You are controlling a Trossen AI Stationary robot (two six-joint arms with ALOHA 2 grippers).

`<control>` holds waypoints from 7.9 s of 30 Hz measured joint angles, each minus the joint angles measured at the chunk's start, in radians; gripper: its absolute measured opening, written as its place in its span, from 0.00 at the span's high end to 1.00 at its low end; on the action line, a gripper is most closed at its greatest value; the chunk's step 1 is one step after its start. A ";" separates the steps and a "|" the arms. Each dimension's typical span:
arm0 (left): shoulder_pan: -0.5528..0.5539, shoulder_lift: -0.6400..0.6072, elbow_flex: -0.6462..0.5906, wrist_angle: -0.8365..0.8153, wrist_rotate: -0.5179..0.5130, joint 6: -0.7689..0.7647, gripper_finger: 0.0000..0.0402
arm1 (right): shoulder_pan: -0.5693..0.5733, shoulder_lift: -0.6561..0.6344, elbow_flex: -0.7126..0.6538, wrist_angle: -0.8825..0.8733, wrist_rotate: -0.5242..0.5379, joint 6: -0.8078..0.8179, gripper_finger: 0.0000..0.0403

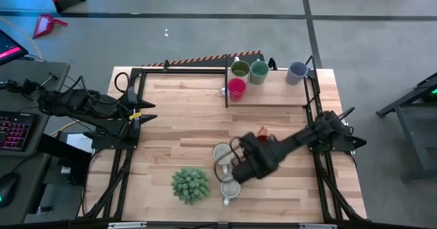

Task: Place coffee mugs
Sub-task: Put the orange mug on the shelf, then put the yellow mug on the shelf

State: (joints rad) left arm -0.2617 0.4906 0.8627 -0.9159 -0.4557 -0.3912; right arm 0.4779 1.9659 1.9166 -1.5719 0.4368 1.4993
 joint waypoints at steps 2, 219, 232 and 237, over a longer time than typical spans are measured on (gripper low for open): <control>0.000 0.000 0.000 0.000 0.000 0.000 0.49 | -0.044 0.000 -0.001 0.001 0.036 -0.048 1.00; 0.000 0.053 0.000 0.116 0.011 -0.121 0.49 | -0.801 -0.988 -0.464 0.481 -0.538 -1.239 0.72; 0.113 0.463 0.144 0.382 0.145 -0.017 0.49 | -0.635 -1.236 -0.808 0.794 -0.543 -1.192 0.72; 0.132 0.675 0.271 0.332 0.161 -0.024 0.49 | -0.614 -1.234 -0.836 0.790 -0.554 -1.219 0.72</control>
State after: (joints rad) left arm -0.1295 1.1653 1.1341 -0.5837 -0.2947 -0.4152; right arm -0.1357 0.7315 1.0811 -0.7815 -0.1177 0.2798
